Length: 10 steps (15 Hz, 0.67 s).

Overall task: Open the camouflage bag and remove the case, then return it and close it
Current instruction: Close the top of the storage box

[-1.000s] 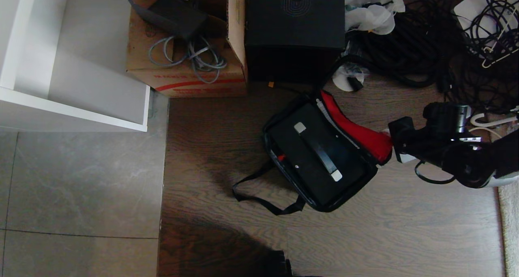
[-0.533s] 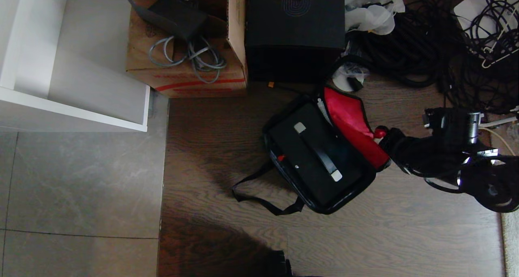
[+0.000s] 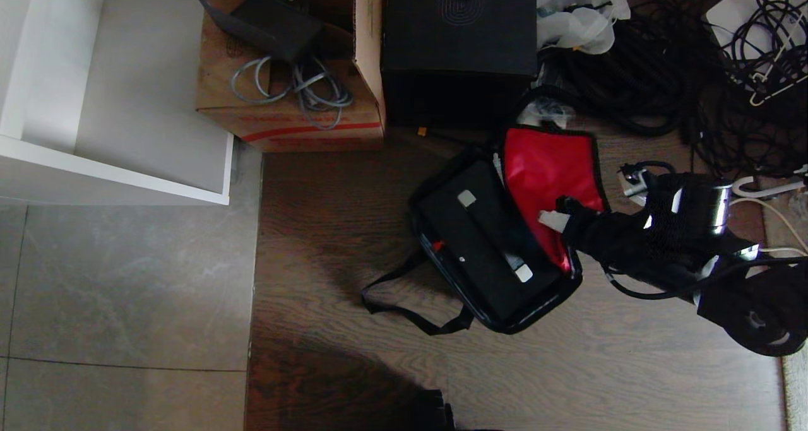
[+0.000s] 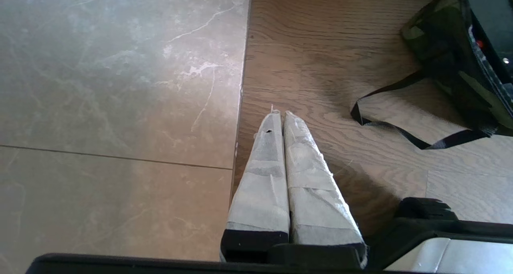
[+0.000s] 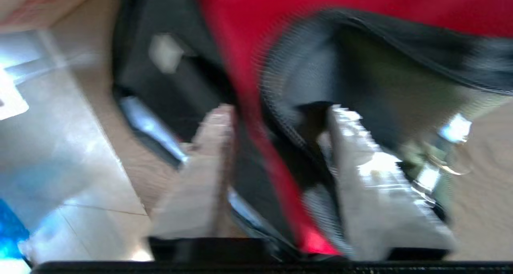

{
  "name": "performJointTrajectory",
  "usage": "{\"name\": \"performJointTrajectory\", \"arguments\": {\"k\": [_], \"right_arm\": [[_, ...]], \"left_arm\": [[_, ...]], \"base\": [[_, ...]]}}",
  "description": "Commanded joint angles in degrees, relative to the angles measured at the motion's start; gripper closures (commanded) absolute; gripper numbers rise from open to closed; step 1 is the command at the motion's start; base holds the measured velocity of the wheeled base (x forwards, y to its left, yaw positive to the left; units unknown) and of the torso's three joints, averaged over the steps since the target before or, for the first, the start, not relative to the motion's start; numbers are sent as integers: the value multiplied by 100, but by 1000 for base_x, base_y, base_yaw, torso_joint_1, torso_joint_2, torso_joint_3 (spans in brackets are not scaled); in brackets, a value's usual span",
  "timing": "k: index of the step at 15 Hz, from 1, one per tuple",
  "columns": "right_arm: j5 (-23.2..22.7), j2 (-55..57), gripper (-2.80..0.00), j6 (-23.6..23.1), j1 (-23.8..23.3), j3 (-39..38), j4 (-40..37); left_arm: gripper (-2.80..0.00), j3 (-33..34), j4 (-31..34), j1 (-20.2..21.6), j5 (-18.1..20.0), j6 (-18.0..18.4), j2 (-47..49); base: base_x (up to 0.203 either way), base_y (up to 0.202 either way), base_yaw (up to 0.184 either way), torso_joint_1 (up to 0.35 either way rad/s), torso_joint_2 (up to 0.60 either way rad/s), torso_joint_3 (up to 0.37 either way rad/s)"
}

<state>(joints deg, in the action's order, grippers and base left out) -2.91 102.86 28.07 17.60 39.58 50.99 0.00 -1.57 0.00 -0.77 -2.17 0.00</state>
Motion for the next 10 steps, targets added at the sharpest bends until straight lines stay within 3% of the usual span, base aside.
{"name": "performJointTrajectory", "arguments": {"k": [1,5,10], "right_arm": [[-6,-1,-280,-155,213,-36,46],[2,-236,-280,-502,694,-516,170],[27,-1167,-280,-526,1254,-1152,-91]], "left_arm": [[0,44,-7,0,-2,-3,0],[0,44,-2,0,-2,-3,0],[0,44,-2,0,-2,-3,0]], "base": [[0,0,0,0,0,0],[0,0,0,0,0,0],[0,0,0,0,0,0]]}}
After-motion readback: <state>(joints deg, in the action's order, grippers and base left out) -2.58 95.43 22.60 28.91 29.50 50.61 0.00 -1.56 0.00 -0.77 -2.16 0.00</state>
